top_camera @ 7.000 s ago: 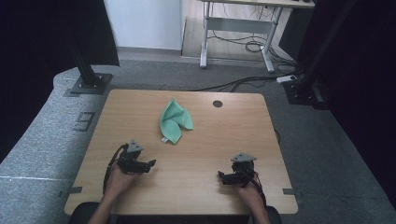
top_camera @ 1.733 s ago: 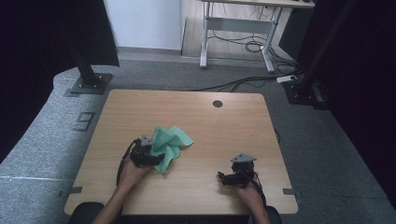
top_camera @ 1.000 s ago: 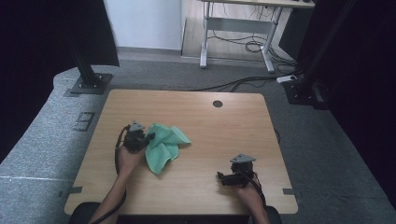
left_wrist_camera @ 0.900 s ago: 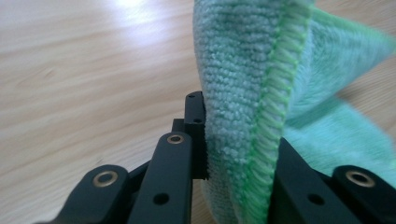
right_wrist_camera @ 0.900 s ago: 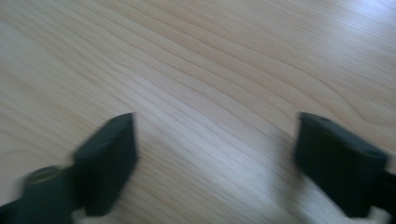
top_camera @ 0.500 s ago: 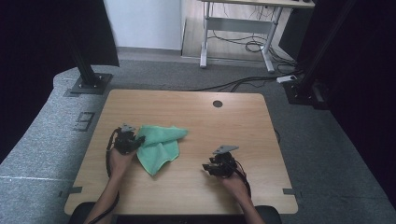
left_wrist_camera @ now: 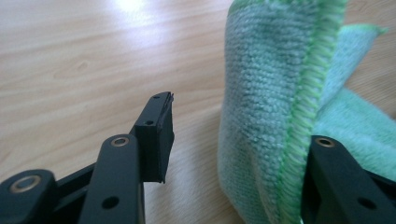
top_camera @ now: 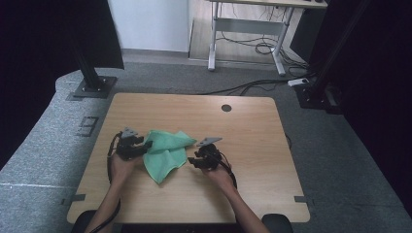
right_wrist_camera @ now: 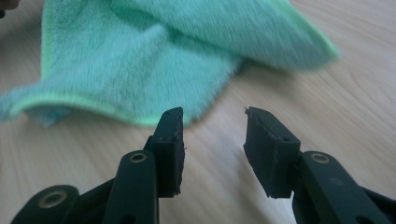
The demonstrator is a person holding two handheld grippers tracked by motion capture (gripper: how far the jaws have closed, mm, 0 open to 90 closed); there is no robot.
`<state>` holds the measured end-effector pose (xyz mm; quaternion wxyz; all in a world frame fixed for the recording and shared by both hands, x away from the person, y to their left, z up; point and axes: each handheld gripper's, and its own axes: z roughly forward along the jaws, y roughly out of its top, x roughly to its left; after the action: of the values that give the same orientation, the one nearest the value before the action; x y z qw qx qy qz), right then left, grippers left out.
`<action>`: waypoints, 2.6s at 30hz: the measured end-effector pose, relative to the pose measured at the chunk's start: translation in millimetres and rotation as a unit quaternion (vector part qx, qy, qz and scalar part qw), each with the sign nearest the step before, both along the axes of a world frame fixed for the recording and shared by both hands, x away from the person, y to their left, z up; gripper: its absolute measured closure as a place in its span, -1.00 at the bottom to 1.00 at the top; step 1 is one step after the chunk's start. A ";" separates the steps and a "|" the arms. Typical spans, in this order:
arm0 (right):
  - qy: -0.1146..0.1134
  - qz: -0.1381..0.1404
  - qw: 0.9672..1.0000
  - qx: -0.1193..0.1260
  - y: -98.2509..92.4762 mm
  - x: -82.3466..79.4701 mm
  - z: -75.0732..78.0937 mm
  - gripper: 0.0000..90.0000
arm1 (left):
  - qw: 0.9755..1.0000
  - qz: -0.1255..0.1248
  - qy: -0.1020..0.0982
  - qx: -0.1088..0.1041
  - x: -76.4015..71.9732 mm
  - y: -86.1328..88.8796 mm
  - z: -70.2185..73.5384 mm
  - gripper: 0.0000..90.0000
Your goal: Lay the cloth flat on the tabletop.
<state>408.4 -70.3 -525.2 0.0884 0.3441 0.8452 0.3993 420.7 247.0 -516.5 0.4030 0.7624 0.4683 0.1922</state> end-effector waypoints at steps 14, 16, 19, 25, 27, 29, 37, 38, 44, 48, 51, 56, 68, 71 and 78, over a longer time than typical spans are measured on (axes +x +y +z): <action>0.006 0.006 0.999 -0.045 39.7 13.3 -13.8 0.77 | 0.999 0.036 -0.013 -0.003 -2.0 10.1 3.3 0.81; 0.001 0.004 0.998 -0.058 36.1 11.6 -11.8 0.83 | 0.998 0.056 -0.008 -0.010 -4.2 19.3 2.7 0.81; -0.001 -0.005 0.998 -0.064 25.1 10.4 -9.1 0.84 | 0.998 0.065 0.007 -0.005 -7.2 27.0 -0.4 0.78; -0.003 -0.015 0.998 -0.061 -3.1 0.2 -2.2 0.84 | 0.998 0.052 0.045 0.011 -12.4 23.6 -8.6 0.17; -0.004 -0.015 0.998 -0.063 -6.9 -1.4 -1.7 0.84 | 0.998 0.048 0.037 0.006 -13.5 23.2 -7.2 0.07; -0.004 -0.018 0.997 -0.070 -14.8 -5.1 -0.9 0.82 | 0.999 0.042 0.026 -0.009 -15.1 20.5 -3.4 -0.25; 0.005 -0.054 0.995 -0.082 -54.9 -13.7 -3.6 0.80 | 0.999 0.002 -0.010 -0.042 -30.3 6.4 3.1 -0.62; 0.005 -0.054 0.995 -0.082 -54.9 -13.7 -3.6 0.80 | 0.999 0.002 -0.010 -0.042 -30.3 6.4 3.1 -0.62; 0.014 -0.069 0.995 -0.075 -76.2 -17.7 -8.5 0.78 | 1.000 0.008 0.004 -0.001 -35.7 6.9 -1.4 -0.62; 0.005 -0.073 0.995 -0.070 -85.6 -22.3 -1.4 0.55 | 0.999 -0.017 0.022 0.038 -37.6 -8.5 -9.6 -0.62; -0.008 -0.082 0.995 -0.062 -88.7 -19.4 6.1 0.35 | 0.998 -0.018 0.031 0.060 -38.0 -12.8 -13.9 -0.62; -0.013 -0.078 0.995 -0.055 -82.9 -10.9 10.9 0.24 | 0.996 -0.009 0.038 0.078 -43.7 -8.9 -18.2 -0.62; 0.030 -0.058 0.996 -0.061 -73.2 -3.5 -5.7 0.87 | 0.996 0.001 0.053 0.071 -48.0 -5.0 -30.5 -0.68; 0.004 -0.059 0.997 -0.057 -70.2 -6.3 12.1 0.89 | 0.996 0.002 0.053 0.072 -48.1 -5.2 -30.6 -0.68; -0.020 -0.022 0.998 -0.053 -40.2 -9.6 35.8 0.90 | 0.996 0.002 0.054 0.072 -48.0 -5.2 -30.4 -0.68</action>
<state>398.8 -110.5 -489.4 0.1316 0.3492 0.8556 0.3586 372.7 241.8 -546.9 0.3209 0.7975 0.4761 0.1852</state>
